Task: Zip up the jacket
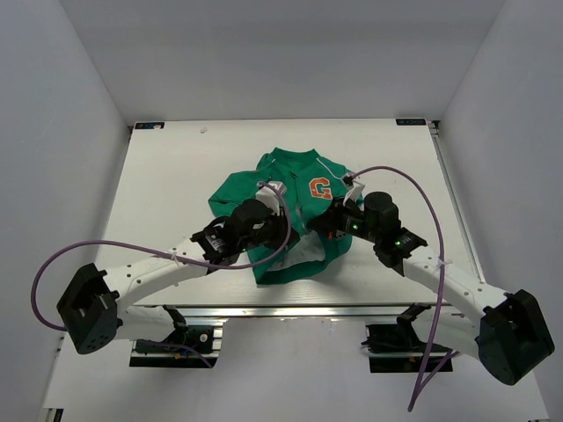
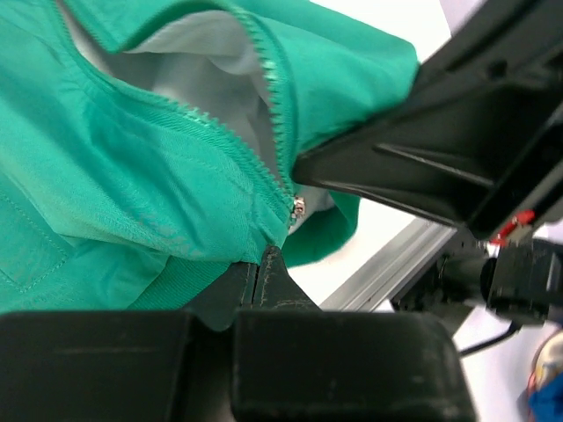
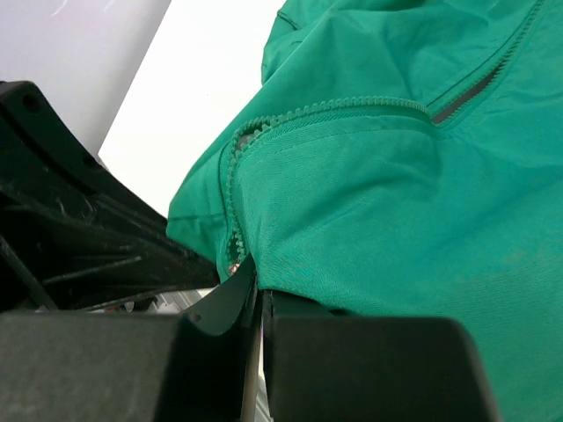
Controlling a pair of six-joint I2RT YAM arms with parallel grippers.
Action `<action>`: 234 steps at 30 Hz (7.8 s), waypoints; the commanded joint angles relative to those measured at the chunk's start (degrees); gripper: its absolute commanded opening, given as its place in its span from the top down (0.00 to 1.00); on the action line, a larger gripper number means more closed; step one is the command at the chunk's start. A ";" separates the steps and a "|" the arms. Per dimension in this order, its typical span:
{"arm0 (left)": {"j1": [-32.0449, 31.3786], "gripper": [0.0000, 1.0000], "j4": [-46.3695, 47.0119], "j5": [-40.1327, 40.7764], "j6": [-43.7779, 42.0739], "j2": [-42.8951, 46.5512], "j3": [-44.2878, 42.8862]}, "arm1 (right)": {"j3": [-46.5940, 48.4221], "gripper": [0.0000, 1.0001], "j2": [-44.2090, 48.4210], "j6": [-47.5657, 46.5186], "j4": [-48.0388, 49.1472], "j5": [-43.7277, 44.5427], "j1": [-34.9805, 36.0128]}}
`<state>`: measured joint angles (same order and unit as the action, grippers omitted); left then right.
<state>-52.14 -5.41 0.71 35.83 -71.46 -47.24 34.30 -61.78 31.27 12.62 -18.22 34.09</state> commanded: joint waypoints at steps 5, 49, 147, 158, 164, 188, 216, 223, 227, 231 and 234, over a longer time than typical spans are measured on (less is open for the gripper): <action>-1.03 1.00 -2.93 -5.99 -6.30 2.11 -0.48 | 5.68 1.00 -0.09 -1.29 -1.71 -1.82 0.02; -1.39 0.44 7.08 -2.20 4.95 4.93 6.90 | 3.14 1.00 1.66 -2.17 -7.52 -9.11 0.01; 5.12 1.00 32.05 -14.07 11.89 2.82 19.03 | 5.42 1.00 -1.59 4.32 -5.94 -8.86 0.02; 2.75 1.00 25.63 -12.22 6.45 2.20 17.45 | 7.53 1.00 -3.17 8.99 -5.59 -8.67 0.02; 2.66 1.00 28.44 -14.50 6.09 3.08 18.33 | 6.57 1.00 -2.73 8.11 -6.73 -7.54 0.02; 2.66 1.00 36.78 -8.01 18.30 3.26 20.70 | -1.34 0.31 3.23 10.04 -7.52 -10.52 0.01; 2.66 1.00 39.07 -9.59 19.27 3.26 21.14 | -6.53 0.67 2.63 10.13 5.66 -12.45 0.02; 2.66 1.00 38.72 -9.76 18.92 3.08 20.96 | -6.97 0.70 3.24 9.95 6.71 -12.98 -0.07; 2.57 1.00 39.24 -10.11 19.01 3.43 21.14 | -6.97 0.59 2.98 9.43 6.89 -13.07 0.02; 2.66 1.00 39.25 -10.20 18.84 3.87 21.23 | -6.71 0.56 2.45 8.90 6.80 -12.98 0.02; 2.66 1.00 39.07 -10.20 18.57 3.96 21.14 | -6.79 0.57 2.36 8.64 7.59 -13.07 0.02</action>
<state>-49.25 31.77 -8.60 54.92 -68.86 -26.59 27.51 -59.61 41.25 16.91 -30.30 34.13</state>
